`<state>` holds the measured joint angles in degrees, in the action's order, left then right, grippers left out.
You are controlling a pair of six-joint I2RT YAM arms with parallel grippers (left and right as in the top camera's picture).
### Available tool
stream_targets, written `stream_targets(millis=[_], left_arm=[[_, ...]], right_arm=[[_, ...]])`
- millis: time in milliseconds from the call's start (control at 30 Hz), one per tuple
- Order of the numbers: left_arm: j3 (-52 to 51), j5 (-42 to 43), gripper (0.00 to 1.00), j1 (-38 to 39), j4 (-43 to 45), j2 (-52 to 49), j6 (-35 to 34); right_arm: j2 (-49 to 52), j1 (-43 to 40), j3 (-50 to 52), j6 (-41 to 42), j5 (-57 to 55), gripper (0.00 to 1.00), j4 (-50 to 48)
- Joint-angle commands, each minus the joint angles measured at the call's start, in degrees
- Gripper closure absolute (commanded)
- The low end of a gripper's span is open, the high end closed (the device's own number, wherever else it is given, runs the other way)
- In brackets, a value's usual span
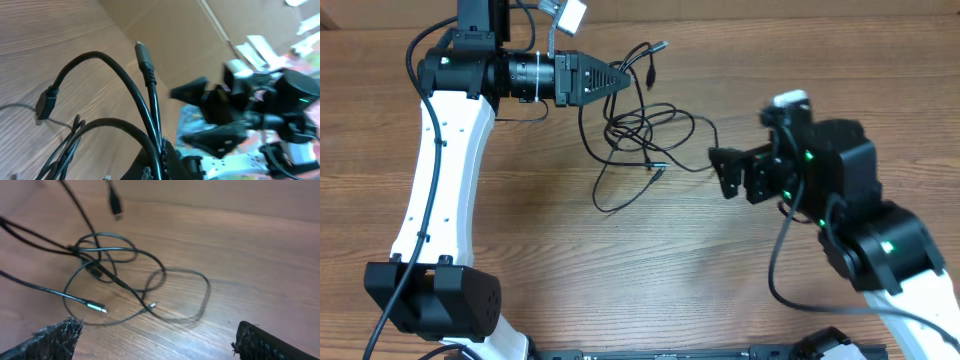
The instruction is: Untangle cables
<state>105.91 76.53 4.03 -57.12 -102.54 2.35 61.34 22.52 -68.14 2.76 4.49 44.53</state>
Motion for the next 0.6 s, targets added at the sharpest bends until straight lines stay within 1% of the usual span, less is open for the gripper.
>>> stream_targets(millis=[0, 100, 200, 233, 367, 533, 567], left_arm=[[0.8, 7.9, 0.96, 0.2, 0.4, 2.1, 2.0], [0.8, 10.3, 0.96, 0.2, 0.4, 2.1, 2.0], [0.8, 11.6, 0.96, 0.2, 0.4, 2.1, 1.9], [0.8, 12.1, 0.96, 0.2, 0.4, 2.1, 2.0], [0.8, 12.3, 0.96, 0.2, 0.4, 2.1, 1.9], [0.8, 13.5, 0.96, 0.2, 0.4, 2.1, 1.9], [0.8, 13.5, 0.96, 0.2, 0.4, 2.1, 1.9]], right_arm=[[2.8, -0.1, -0.6, -8.1, 5.3, 0.0, -2.5], [5.4, -0.1, -0.6, -10.8, 8.0, 0.02, -5.2], [7.5, -0.1, -0.6, -11.0, 10.8, 0.04, -7.5], [8.3, -0.1, -0.6, -11.0, 11.9, 0.06, -8.3], [10.6, -0.1, -0.6, -11.0, 15.9, 0.07, -10.6], [12.2, -0.1, -0.6, -11.1, 16.8, 0.14, -12.1], [12.4, -0.1, -0.6, -11.3, 16.8, 0.17, -12.5]])
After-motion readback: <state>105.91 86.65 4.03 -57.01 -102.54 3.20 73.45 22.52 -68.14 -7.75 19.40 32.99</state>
